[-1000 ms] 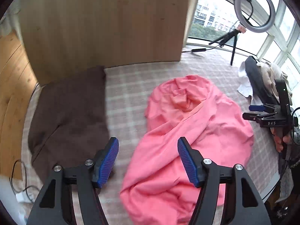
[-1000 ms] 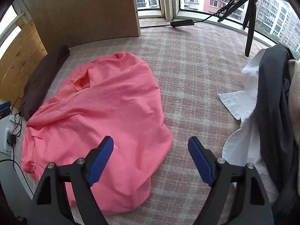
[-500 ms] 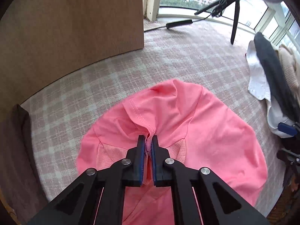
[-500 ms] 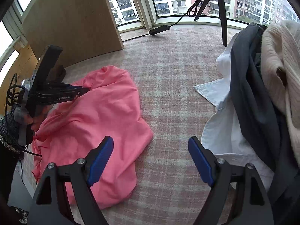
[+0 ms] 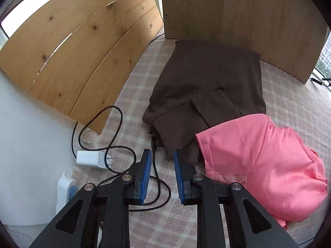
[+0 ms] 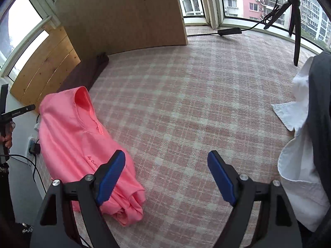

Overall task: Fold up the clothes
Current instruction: 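Grasp the pink shirt collar with the left tool and drag it across the bed, then open the left tool to release the pink shirt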

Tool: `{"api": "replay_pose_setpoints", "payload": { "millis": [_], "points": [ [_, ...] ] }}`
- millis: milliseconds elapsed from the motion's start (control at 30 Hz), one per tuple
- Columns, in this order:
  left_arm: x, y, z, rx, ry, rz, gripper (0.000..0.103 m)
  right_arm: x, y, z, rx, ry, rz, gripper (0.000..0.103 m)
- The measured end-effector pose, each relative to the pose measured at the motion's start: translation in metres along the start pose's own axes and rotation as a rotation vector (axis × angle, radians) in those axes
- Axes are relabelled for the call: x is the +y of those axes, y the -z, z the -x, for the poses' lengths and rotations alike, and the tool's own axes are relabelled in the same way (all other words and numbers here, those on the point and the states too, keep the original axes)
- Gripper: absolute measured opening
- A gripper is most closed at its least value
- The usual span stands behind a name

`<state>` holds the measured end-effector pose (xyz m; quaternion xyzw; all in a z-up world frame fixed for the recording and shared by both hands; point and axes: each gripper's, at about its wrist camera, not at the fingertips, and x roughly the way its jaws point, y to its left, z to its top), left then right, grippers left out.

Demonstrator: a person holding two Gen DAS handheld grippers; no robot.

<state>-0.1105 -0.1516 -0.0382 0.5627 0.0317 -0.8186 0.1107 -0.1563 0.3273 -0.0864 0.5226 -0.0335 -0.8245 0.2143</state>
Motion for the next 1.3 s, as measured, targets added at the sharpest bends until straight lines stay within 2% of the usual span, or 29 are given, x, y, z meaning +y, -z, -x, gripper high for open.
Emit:
{"api": "replay_pose_setpoints", "payload": {
  "millis": [33, 100, 167, 233, 367, 400, 433, 467, 500, 667, 733, 833, 900, 933, 967, 1000, 1067, 1133, 1167, 1200, 1233, 1300],
  "points": [
    [-0.003, 0.002, 0.001, -0.010, 0.057, -0.008, 0.020, 0.007, -0.001, -0.006, 0.013, -0.004, 0.023, 0.081],
    [-0.032, 0.003, 0.004, -0.032, 0.160, -0.104, 0.027, 0.023, -0.003, -0.017, 0.043, -0.013, 0.073, 0.081],
    [-0.063, 0.004, 0.008, -0.053, 0.263, -0.201, 0.048, 0.034, -0.001, -0.024, 0.069, -0.022, 0.118, 0.081],
    [-0.099, 0.000, 0.007, -0.046, 0.335, -0.311, 0.054, 0.040, 0.002, -0.030, 0.097, -0.027, 0.149, 0.081],
    [-0.151, -0.004, 0.003, -0.038, 0.342, -0.442, 0.054, 0.032, 0.011, -0.037, 0.136, -0.036, 0.126, 0.081],
    [-0.162, -0.004, 0.003, -0.037, 0.339, -0.468, 0.054, 0.029, 0.013, -0.037, 0.152, -0.067, 0.124, 0.077],
    [-0.173, -0.005, 0.002, -0.036, 0.337, -0.493, 0.054, 0.025, 0.016, -0.037, 0.170, -0.102, 0.123, 0.064],
    [-0.176, -0.005, 0.003, -0.037, 0.345, -0.494, 0.054, 0.024, 0.017, -0.036, 0.185, -0.149, 0.103, 0.018],
    [-0.176, -0.006, 0.005, -0.042, 0.350, -0.493, 0.054, 0.022, 0.018, -0.035, 0.200, -0.197, 0.081, 0.005],
    [-0.138, 0.002, 0.024, -0.094, 0.328, -0.424, 0.054, 0.034, 0.007, 0.007, 0.120, -0.392, 0.014, 0.005],
    [-0.116, 0.012, 0.032, -0.111, 0.318, -0.372, 0.054, 0.055, -0.008, 0.028, 0.080, -0.490, 0.030, 0.005],
    [-0.083, 0.026, 0.043, -0.136, 0.303, -0.293, 0.054, 0.122, -0.046, 0.048, 0.010, -0.579, 0.156, 0.005],
    [-0.062, 0.035, 0.050, -0.153, 0.293, -0.241, 0.054, 0.185, -0.080, 0.043, -0.023, -0.692, 0.187, 0.005],
    [-0.051, 0.040, 0.054, -0.161, 0.288, -0.215, 0.054, 0.215, -0.091, 0.036, -0.009, -0.768, 0.200, 0.008],
    [-0.040, 0.045, 0.057, -0.170, 0.283, -0.188, 0.054, 0.230, -0.094, 0.030, 0.040, -0.783, 0.209, 0.016],
    [-0.029, 0.049, 0.061, -0.178, 0.277, -0.162, 0.054, 0.243, -0.097, 0.025, 0.095, -0.788, 0.217, 0.027],
    [-0.007, 0.059, 0.068, -0.194, 0.267, -0.110, 0.054, 0.269, -0.103, 0.013, 0.204, -0.797, 0.233, 0.034],
    [0.013, 0.068, 0.075, -0.210, 0.258, -0.058, 0.056, 0.251, -0.104, 0.021, 0.088, -0.675, 0.264, 0.047],
    [0.008, 0.071, 0.072, -0.200, 0.295, -0.052, 0.056, 0.240, -0.105, 0.025, 0.023, -0.609, 0.279, 0.054],
    [-0.002, 0.071, 0.066, -0.187, 0.331, -0.058, 0.057, 0.227, -0.105, 0.021, -0.005, -0.526, 0.281, 0.054],
    [-0.015, 0.070, 0.060, -0.175, 0.355, -0.075, 0.059, 0.215, -0.104, 0.011, 0.004, -0.450, 0.283, 0.054],
    [-0.049, 0.063, 0.043, -0.140, 0.380, -0.117, 0.060, 0.192, -0.101, -0.016, 0.068, -0.363, 0.271, 0.054]
  ]
}}
